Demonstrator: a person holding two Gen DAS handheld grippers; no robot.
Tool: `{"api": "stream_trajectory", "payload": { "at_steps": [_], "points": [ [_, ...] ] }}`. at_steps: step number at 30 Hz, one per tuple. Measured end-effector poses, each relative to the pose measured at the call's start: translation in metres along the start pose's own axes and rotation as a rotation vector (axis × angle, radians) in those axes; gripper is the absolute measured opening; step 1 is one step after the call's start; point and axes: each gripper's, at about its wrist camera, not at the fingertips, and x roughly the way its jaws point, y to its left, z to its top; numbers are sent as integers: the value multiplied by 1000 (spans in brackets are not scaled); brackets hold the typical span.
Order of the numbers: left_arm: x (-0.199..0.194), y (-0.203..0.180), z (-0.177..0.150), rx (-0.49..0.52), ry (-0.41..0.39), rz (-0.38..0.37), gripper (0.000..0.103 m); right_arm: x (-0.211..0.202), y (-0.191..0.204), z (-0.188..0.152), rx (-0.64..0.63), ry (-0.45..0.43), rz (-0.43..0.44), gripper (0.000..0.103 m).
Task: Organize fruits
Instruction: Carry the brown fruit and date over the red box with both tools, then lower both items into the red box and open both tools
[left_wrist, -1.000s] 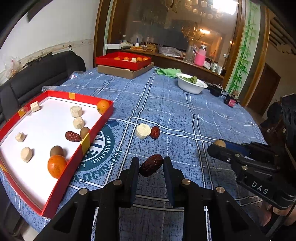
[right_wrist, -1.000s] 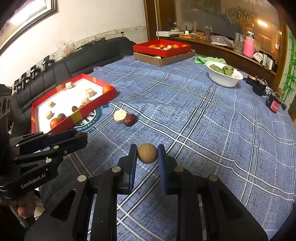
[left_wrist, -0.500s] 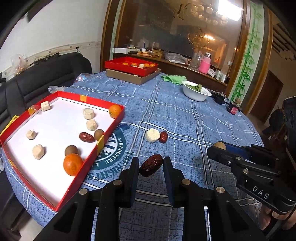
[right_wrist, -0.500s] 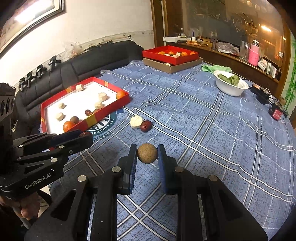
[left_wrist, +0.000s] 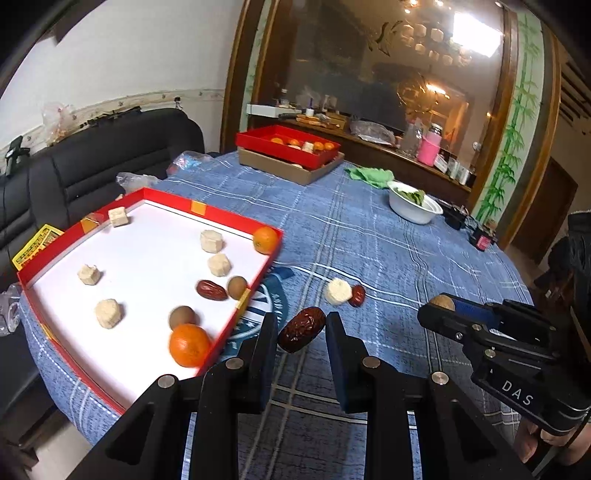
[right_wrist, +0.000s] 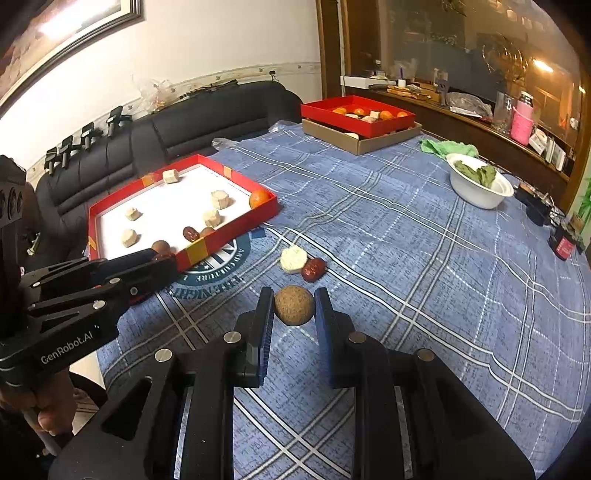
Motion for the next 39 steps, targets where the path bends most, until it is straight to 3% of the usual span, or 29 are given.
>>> {"api": "stream_trajectory", "payload": {
  "at_steps": [16,26,31,36,37,38,39],
  "points": [
    [2,74,25,-122,-30,162,25,30,52,48,-70,-40,98,21],
    [16,132,39,-212,-25,264,25,82,93,80,-91,-14,155,21],
    [30,147,48,-222,-18,300,25,109,109,90,-94,10,171,21],
    [37,161,52,-268,-27,381,26,135,117,97,-86,46,178,24],
    [40,166,52,-289,-13,404,27,139,117,97,-88,54,176,31],
    [41,169,52,-303,2,414,44,143,117,96,-89,65,173,39],
    [41,173,51,-328,17,419,64,144,115,95,-91,70,167,56]
  ]
}}
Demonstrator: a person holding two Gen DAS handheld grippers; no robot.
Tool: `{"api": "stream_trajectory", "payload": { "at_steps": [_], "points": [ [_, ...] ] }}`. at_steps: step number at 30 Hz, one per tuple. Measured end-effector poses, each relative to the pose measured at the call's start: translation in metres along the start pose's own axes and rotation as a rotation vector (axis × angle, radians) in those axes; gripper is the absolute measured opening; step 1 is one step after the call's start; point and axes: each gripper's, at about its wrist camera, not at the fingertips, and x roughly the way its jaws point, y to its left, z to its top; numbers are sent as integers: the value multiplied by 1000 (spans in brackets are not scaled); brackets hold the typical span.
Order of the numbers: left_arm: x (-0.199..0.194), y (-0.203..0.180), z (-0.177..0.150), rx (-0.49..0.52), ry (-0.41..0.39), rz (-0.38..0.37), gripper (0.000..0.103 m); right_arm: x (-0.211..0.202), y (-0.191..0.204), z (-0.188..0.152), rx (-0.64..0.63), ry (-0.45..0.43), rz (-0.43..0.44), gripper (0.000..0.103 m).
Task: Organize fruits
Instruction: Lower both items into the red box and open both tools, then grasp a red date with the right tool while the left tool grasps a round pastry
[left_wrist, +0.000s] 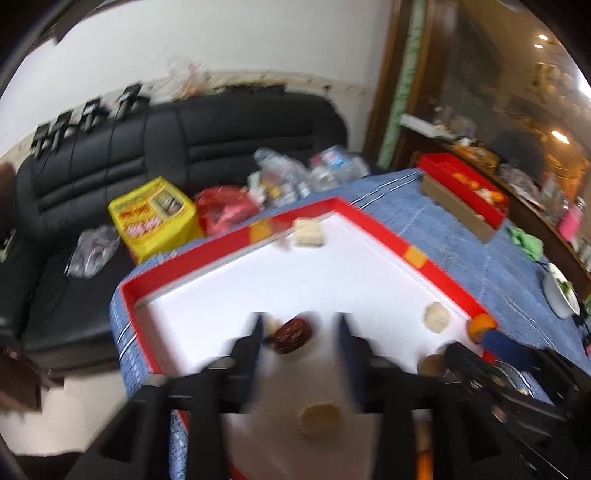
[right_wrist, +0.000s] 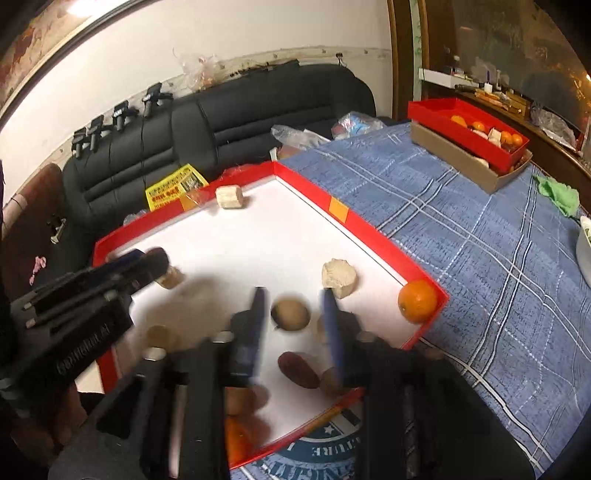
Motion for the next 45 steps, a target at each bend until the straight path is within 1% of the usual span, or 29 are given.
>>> {"api": "stream_trajectory", "payload": {
  "at_steps": [1,2,4,6,8,10,12,14,16,18,20,23,26,27,31,35,36,38,40,41,42,43,44,45],
  "points": [
    [0,4,0,-26,7,-2,70,-3,-1,-2,0,-3,-8,59],
    [-2,7,-1,-52,-5,-8,72,-10,-5,-5,0,-17,-8,59],
    [-8,7,-2,-60,-14,5,72,-26,-14,-10,5,-41,-23,59],
    [-21,2,-6,-51,-41,-23,72,-48,-29,-18,20,-74,-49,59],
    [-35,-8,-12,-24,-74,-51,72,-73,-49,-34,42,-94,-86,59],
    [-49,-22,-22,4,-103,-97,72,-90,-71,-54,63,-83,-128,59],
    [-58,-38,-32,47,-101,-142,73,-96,-93,-75,94,-30,-179,58],
    [-65,-61,-46,119,-97,-191,73,-98,-113,-96,120,22,-222,58],
    [-69,-77,-55,164,-87,-218,73,-93,-122,-107,131,64,-231,52],
    [-70,-90,-65,195,-63,-247,73,-87,-125,-111,122,86,-230,50],
    [-68,-96,-70,207,-47,-253,73,-79,-123,-108,110,91,-223,44],
    [-67,-102,-73,216,-33,-263,73,-67,-120,-98,91,97,-209,42],
    [-66,-109,-75,224,-27,-281,73,-48,-114,-90,68,123,-209,32],
    [-65,-112,-76,232,-24,-290,73,-45,-114,-89,69,118,-209,23],
    [-60,-136,-81,289,-8,-334,73,-48,-118,-91,86,110,-218,23],
    [-47,-172,-88,351,29,-372,73,-66,-137,-104,145,91,-238,23],
    [-42,-182,-90,370,43,-376,72,-73,-144,-109,165,81,-247,23],
    [-28,-204,-96,398,67,-361,69,-88,-158,-117,209,64,-264,23],
    [-15,-217,-98,417,94,-342,66,-99,-169,-123,243,46,-273,23],
    [-7,-224,-100,426,120,-322,61,-105,-174,-125,259,33,-274,23],
    [1,-229,-101,430,159,-314,59,-111,-178,-127,275,17,-272,23],
    [7,-233,-102,429,189,-319,59,-114,-180,-126,281,5,-269,23],
    [11,-238,-103,433,187,-306,59,-117,-182,-126,288,-8,-263,23],
    [12,-241,-103,447,177,-290,56,-118,-183,-125,292,-18,-254,23]
  ]
}}
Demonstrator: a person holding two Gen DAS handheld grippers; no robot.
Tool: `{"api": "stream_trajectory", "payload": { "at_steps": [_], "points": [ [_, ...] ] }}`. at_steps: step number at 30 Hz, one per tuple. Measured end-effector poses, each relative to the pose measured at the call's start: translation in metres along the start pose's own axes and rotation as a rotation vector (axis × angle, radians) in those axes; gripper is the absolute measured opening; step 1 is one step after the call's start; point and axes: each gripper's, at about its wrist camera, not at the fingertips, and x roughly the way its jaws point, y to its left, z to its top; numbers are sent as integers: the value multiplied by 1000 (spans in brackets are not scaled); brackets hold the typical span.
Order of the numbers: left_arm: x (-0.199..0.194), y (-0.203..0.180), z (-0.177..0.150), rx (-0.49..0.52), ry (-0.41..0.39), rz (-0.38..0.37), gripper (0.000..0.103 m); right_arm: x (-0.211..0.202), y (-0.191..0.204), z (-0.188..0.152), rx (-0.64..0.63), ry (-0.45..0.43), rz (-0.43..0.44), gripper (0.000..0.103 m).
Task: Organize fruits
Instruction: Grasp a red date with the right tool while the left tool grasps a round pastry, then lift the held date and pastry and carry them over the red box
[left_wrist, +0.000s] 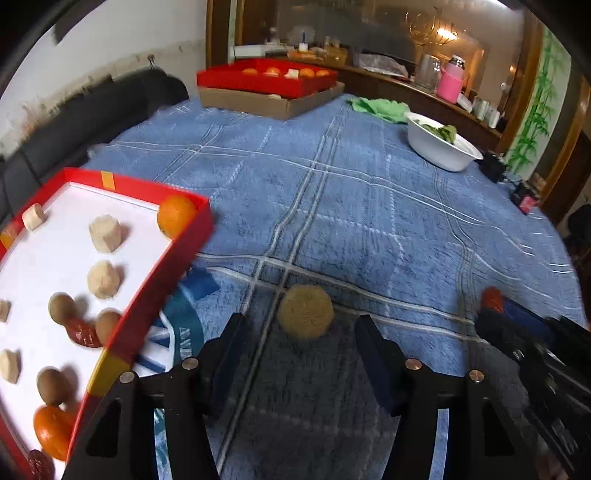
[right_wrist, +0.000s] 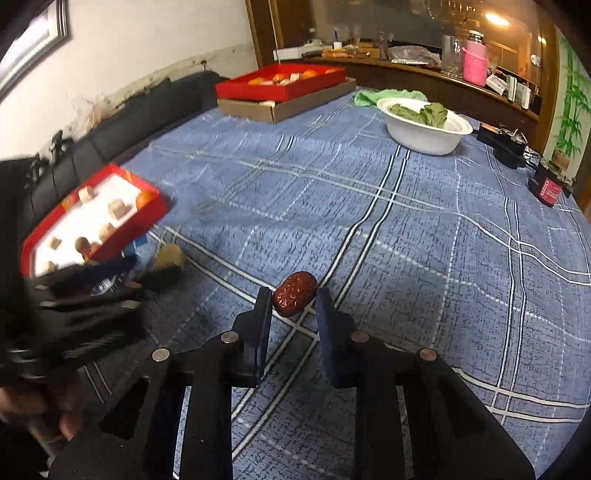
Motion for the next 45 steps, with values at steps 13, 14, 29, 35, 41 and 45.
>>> {"api": "stream_trajectory", "payload": {
  "at_steps": [13,14,29,35,41,45],
  "points": [
    [-44,-12,-25,43,-47,-66,28,-22,10,-9,-26,-29,23,23],
    [-50,-14,-29,48,-53,-76,28,-25,10,-13,-28,-26,18,23],
    [-87,-12,-62,47,-83,-107,28,-38,17,-38,-34,5,-36,23],
    [-93,-6,-65,33,-92,-87,28,-40,23,-41,-38,2,-29,23],
    [-96,1,-66,17,-96,-73,28,-42,28,-42,-44,-4,-18,23],
    [-94,4,-66,13,-93,-67,28,-42,30,-42,-45,-6,-11,23]
  ]
}}
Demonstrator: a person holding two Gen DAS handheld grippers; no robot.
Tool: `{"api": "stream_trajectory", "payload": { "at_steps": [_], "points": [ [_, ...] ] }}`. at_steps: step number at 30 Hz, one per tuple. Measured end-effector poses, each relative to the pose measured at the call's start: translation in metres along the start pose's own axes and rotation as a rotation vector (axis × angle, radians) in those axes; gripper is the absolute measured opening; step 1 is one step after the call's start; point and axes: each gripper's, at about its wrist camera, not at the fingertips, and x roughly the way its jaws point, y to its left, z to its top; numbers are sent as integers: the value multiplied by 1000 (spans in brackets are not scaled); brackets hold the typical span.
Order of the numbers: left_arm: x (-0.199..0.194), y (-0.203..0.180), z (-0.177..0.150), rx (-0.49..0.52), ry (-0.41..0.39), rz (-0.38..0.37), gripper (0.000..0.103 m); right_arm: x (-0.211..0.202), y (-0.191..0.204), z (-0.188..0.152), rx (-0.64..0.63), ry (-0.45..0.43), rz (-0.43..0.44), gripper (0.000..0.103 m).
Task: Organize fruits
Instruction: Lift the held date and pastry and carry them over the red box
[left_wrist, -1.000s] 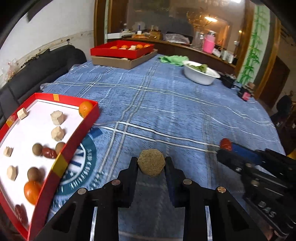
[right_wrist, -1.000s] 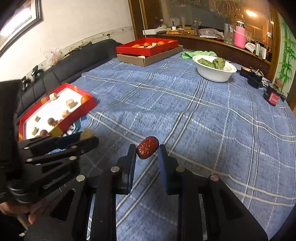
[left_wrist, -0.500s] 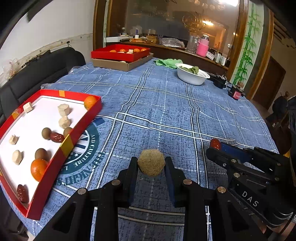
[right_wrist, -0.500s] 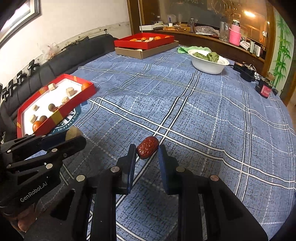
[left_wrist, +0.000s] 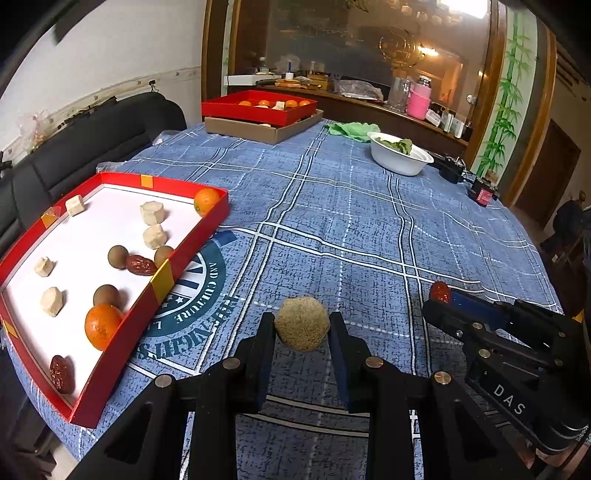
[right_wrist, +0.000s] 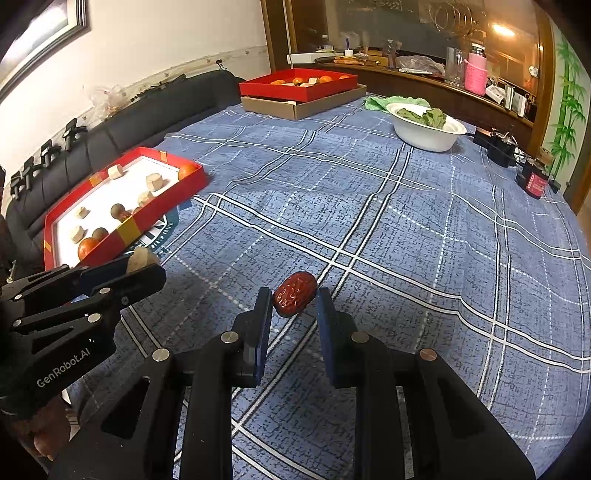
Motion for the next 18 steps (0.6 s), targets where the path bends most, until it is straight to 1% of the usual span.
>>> {"api": "stream_trajectory", "payload": {
  "at_steps": [9,18],
  "points": [
    [2,1,-2,-5,3,17,28,-1,-1,-3,10,-6,13,23],
    [-1,4,-2,-17,-12,33,28,-4,1,-3,10,-16,27,23]
  ]
}}
